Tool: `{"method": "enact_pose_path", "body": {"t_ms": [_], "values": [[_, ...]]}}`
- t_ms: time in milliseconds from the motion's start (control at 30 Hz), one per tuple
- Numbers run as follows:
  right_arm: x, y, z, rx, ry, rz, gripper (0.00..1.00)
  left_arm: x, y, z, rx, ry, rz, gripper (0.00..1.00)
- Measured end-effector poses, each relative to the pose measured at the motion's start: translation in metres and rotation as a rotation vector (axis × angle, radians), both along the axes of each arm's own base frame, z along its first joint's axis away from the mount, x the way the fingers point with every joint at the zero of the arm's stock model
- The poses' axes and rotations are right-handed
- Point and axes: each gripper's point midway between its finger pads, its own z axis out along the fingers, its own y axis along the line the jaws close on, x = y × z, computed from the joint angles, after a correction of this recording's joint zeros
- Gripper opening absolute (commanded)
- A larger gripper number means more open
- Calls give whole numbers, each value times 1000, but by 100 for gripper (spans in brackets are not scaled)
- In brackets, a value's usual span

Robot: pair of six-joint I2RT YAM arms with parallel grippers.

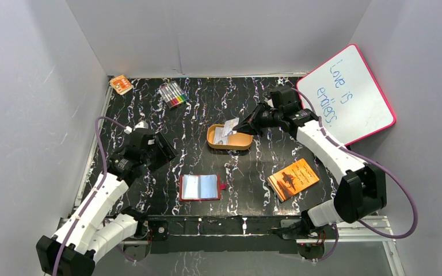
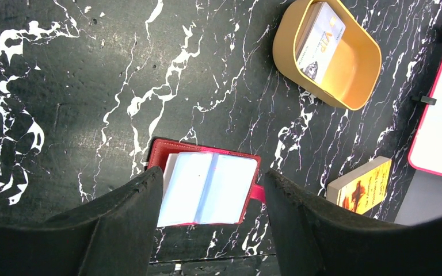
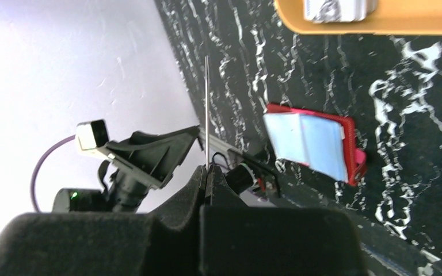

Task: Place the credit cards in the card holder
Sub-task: Pick up the credit card from the storage box.

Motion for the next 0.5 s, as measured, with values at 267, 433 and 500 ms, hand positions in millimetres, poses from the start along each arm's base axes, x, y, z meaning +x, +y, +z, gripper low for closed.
{"method": "enact_pose_path", "body": {"t_ms": [267,433,500], "values": [[-22,4,27,110,28,30,0,-9,3,0,-12,-11,0,63],[-32,4,28,143,58,40,0,-12,3,2,-28,-18,4,63],[-35,4,29,156,62,47,0,-13,3,3,-30,-18,5,63]]}}
